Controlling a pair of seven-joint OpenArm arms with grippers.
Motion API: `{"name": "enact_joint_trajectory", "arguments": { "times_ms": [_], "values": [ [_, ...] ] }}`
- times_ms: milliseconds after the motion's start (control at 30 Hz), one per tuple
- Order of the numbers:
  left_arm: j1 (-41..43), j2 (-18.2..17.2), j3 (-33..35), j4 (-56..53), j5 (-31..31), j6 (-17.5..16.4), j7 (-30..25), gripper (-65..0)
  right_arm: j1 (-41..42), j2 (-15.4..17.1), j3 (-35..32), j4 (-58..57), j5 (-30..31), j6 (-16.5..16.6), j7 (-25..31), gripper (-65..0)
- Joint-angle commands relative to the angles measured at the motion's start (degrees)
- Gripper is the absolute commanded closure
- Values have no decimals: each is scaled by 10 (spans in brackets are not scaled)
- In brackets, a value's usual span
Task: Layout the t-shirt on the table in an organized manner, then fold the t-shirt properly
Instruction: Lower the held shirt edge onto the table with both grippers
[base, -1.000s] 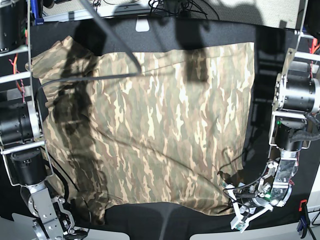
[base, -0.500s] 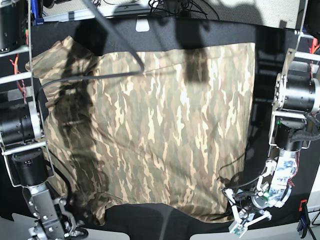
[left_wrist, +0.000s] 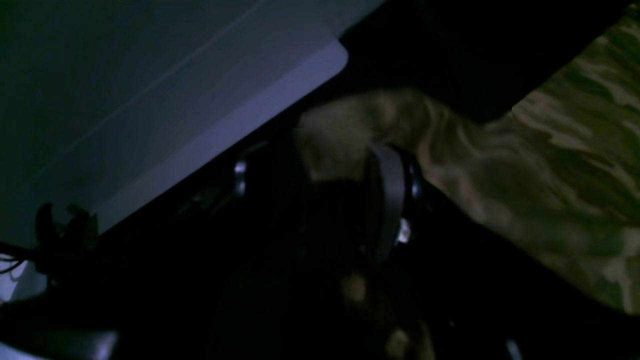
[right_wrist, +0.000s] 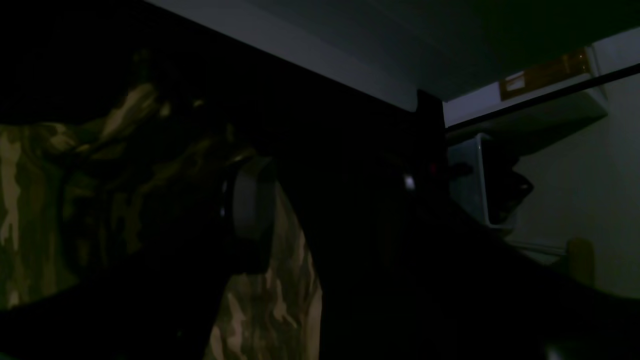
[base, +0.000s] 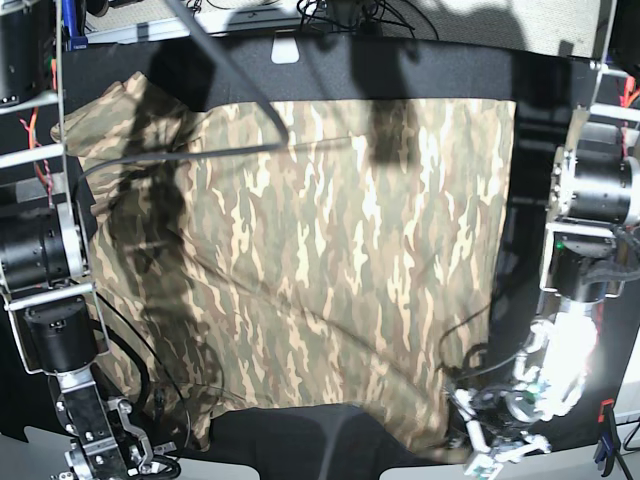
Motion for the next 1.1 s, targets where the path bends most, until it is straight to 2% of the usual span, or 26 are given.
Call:
{"name": "enact_joint_trajectory", "arguments": {
  "times_ms": [0, 67, 133, 333, 433, 467, 533, 600, 633, 733, 900, 967, 1067],
  "values": [
    [-26, -9, -3, 9, -5, 17, -15, -259, 27, 3, 3, 9, -9, -6, 9, -299],
    [-26, -19, -3, 9, -6, 49, -8, -258, 27, 2, 3, 9, -9, -6, 8, -299],
    [-27, -29, -3, 9, -7, 64, 2, -258, 27, 0, 3, 9, -9, -5, 7, -299],
    [-27, -49, -3, 9, -11, 64, 5, -258, 27, -7, 3, 9, -9, -5, 9, -299],
    [-27, -47, -3, 9, -60, 64, 21, -258, 27, -9, 3, 9, -9, -3, 9, -299],
    [-27, -47, -3, 9, -87, 63, 33, -258, 27, -9, 3, 9, -9, 5, 9, -299],
    [-27, -47, -3, 9, -135, 58, 64, -258, 27, -9, 3, 9, -6, 50, 12, -299],
    [-30, -47, -3, 9, -162, 23, 96, -258, 27, -10, 3, 9, 8, 105, 20, -299],
    [-33, -47, -3, 9, -172, -1, 113, -258, 28, -10, 3, 9, 21, 122, 27, -299],
    [-38, -47, -3, 10, -216, -60, 154, -257, 27, -10, 3, 9, 64, 125, 56, -299],
    [-34, -48, -3, 33, -251, -164, 252, -224, 28, -10, 3, 9, 125, 127, 44, -299],
    [-27, -48, -3, 54, -264, -187, 285, -217, 26, -10, 3, 9, 125, 127, 41, -299],
    [-10, -52, -3, 106, -303, -187, 332, -217, 21, -10, 3, 9, 124, 127, 41, -299]
  ]
}}
